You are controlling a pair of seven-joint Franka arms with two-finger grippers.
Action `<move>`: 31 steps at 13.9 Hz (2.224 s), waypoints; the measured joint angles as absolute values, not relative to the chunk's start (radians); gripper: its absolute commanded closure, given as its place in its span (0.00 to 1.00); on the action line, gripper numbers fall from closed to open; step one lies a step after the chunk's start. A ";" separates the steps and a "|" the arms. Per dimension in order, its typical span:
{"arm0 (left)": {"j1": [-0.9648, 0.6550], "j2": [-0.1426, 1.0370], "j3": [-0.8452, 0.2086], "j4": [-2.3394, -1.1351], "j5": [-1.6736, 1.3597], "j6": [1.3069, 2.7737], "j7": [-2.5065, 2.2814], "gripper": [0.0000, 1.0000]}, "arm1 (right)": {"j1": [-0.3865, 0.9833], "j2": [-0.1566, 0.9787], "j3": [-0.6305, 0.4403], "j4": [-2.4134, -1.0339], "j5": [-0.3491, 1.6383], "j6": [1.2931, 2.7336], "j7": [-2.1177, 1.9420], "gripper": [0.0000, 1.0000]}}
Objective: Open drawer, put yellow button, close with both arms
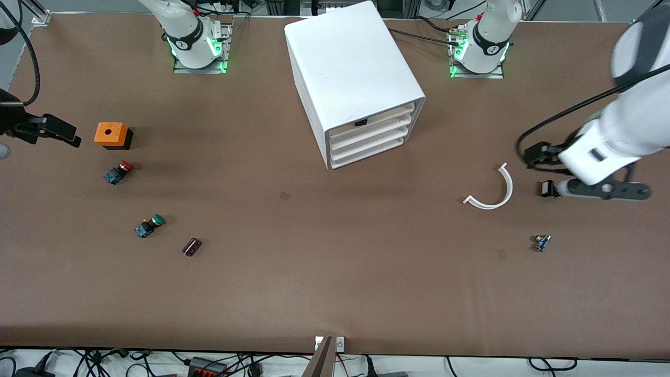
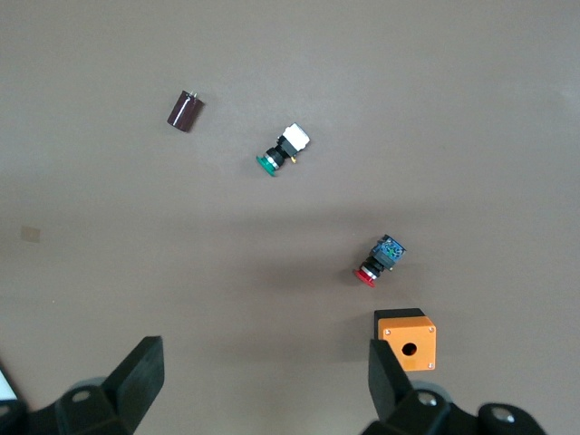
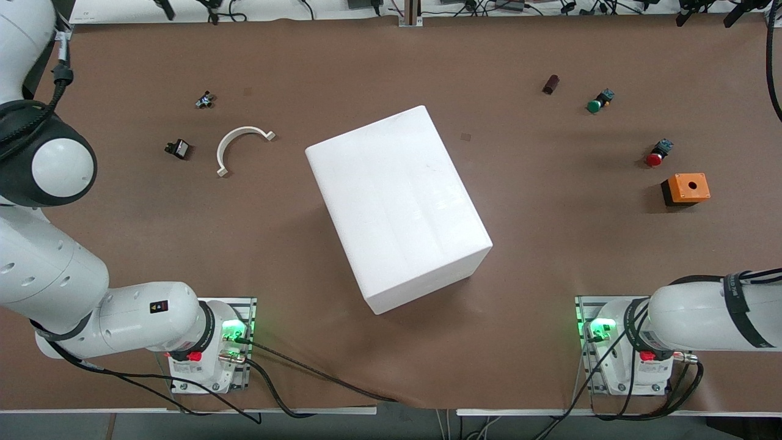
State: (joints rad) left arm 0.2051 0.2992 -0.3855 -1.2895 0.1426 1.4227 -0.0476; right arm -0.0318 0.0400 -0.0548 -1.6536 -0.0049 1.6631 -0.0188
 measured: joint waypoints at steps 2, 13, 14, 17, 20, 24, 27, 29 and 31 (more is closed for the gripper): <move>0.172 0.255 -0.276 -1.310 0.100 1.429 0.064 0.00 | -0.032 0.039 -0.055 -1.657 -0.005 1.663 -0.019 0.00; 0.036 -0.003 -0.064 -1.640 -0.006 1.645 0.104 0.00 | -0.033 0.033 -0.055 -1.675 -0.006 1.669 -0.019 0.00; 0.035 -0.003 -0.065 -1.638 -0.006 1.651 0.104 0.00 | -0.033 0.033 -0.055 -1.676 -0.006 1.669 -0.019 0.00; 0.034 -0.002 -0.065 -1.632 -0.006 1.652 0.104 0.00 | -0.033 0.033 -0.055 -1.678 -0.006 1.669 -0.019 0.00; 0.029 -0.002 -0.066 -1.631 -0.006 1.652 0.104 0.00 | -0.033 0.033 -0.055 -1.679 -0.006 1.669 -0.019 0.00; 0.021 -0.002 -0.066 -1.629 -0.006 1.650 0.104 0.00 | -0.034 0.033 -0.055 -1.679 -0.006 1.670 -0.019 0.00; 0.021 -0.002 -0.066 -1.628 -0.006 1.650 0.104 0.00 | -0.034 0.033 -0.055 -1.679 -0.006 1.670 -0.019 0.00; 0.022 -0.002 -0.066 -1.627 -0.006 1.642 0.104 0.00 | -0.034 0.033 -0.055 -1.679 -0.006 1.670 -0.019 0.00; 0.022 -0.002 -0.066 -1.626 -0.006 1.637 0.104 0.00 | -0.034 0.033 -0.055 -1.679 -0.006 1.670 -0.019 0.00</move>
